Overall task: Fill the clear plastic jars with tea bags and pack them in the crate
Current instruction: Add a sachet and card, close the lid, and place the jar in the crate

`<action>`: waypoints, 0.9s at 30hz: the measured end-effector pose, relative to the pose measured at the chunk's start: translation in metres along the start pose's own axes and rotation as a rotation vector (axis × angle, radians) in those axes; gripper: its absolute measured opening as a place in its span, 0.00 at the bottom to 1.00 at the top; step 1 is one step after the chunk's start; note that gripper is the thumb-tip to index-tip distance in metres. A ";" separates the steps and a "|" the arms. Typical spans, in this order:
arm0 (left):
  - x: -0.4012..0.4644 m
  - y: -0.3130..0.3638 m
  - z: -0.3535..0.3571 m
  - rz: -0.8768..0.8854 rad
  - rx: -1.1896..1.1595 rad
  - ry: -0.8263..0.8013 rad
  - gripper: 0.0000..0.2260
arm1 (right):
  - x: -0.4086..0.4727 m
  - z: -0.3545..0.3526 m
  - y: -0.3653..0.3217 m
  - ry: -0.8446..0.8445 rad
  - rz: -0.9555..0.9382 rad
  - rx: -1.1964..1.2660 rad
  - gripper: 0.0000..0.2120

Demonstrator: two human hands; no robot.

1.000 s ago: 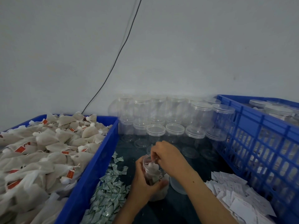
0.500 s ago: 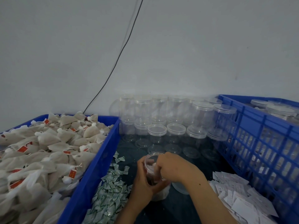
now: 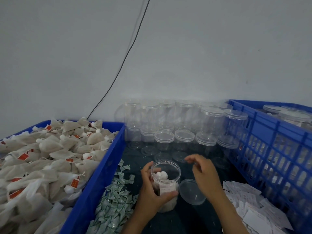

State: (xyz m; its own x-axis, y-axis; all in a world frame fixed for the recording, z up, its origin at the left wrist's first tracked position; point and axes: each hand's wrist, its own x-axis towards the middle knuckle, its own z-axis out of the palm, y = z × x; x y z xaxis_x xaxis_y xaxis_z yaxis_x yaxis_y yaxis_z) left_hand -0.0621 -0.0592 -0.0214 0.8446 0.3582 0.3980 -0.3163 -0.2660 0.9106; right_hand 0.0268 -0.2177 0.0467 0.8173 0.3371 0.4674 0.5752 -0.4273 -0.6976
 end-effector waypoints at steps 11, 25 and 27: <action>0.002 -0.016 0.000 -0.122 0.042 -0.030 0.42 | -0.024 0.015 0.065 -0.479 0.308 -0.222 0.59; -0.001 -0.009 0.001 0.035 0.183 0.095 0.41 | -0.023 -0.010 0.041 -0.116 0.041 0.491 0.52; -0.001 -0.010 0.001 0.052 0.194 0.069 0.41 | -0.023 -0.012 0.039 -0.090 0.031 0.564 0.51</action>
State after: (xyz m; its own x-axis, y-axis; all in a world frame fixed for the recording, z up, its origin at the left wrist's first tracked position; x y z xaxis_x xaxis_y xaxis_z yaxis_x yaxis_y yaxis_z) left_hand -0.0592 -0.0575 -0.0311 0.7957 0.3981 0.4564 -0.2639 -0.4505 0.8529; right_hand 0.0310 -0.2516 0.0155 0.8130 0.4125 0.4110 0.4227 0.0675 -0.9038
